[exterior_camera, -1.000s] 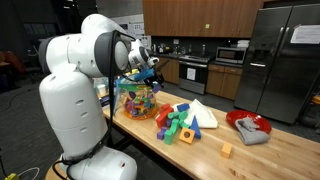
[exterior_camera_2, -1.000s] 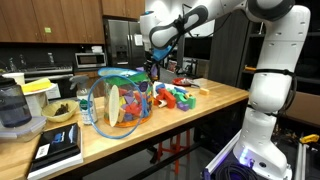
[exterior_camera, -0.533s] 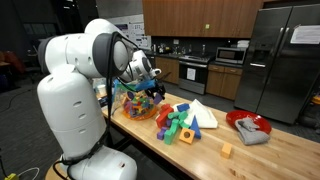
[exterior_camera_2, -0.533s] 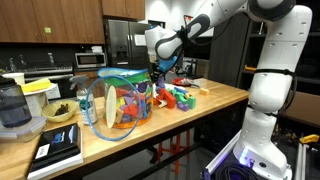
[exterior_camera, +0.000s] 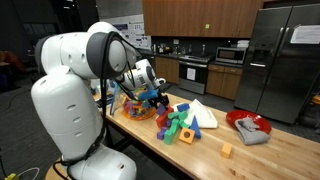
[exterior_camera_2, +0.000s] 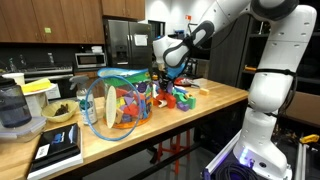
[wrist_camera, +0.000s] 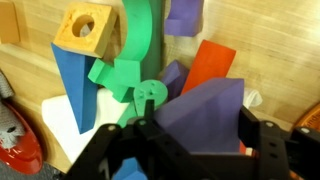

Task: Transfer a block from the bag to the table

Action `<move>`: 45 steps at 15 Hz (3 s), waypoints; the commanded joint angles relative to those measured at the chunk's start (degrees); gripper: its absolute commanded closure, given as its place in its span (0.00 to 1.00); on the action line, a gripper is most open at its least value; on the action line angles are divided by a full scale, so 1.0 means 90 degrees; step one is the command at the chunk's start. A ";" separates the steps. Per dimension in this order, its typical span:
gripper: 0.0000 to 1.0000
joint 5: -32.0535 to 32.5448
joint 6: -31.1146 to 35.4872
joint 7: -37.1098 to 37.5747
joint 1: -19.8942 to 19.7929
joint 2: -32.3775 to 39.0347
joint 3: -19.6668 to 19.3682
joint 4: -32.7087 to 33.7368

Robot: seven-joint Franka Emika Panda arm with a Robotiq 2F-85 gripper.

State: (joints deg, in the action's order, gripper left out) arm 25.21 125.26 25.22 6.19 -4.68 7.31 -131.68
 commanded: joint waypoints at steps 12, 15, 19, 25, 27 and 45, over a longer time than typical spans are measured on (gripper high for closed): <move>0.56 0.0061 0.0237 -0.0087 -0.0067 -0.0034 0.0047 -0.0165; 0.56 0.0067 0.0241 -0.0040 -0.0070 -0.0033 0.0048 -0.0164; 0.56 0.0052 0.0220 -0.0003 -0.0072 -0.0027 0.0048 -0.0153; 0.56 -0.0151 0.0607 -0.0131 -0.0086 -0.0101 -0.0008 -0.0263; 0.31 -0.0066 0.0402 -0.0070 -0.0060 0.0000 0.0046 -0.0139; 0.31 -0.0078 0.0485 -0.0071 -0.0062 0.0002 0.0042 -0.0160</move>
State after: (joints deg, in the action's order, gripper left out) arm 24.60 129.72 24.68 5.90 -4.65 7.40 -133.19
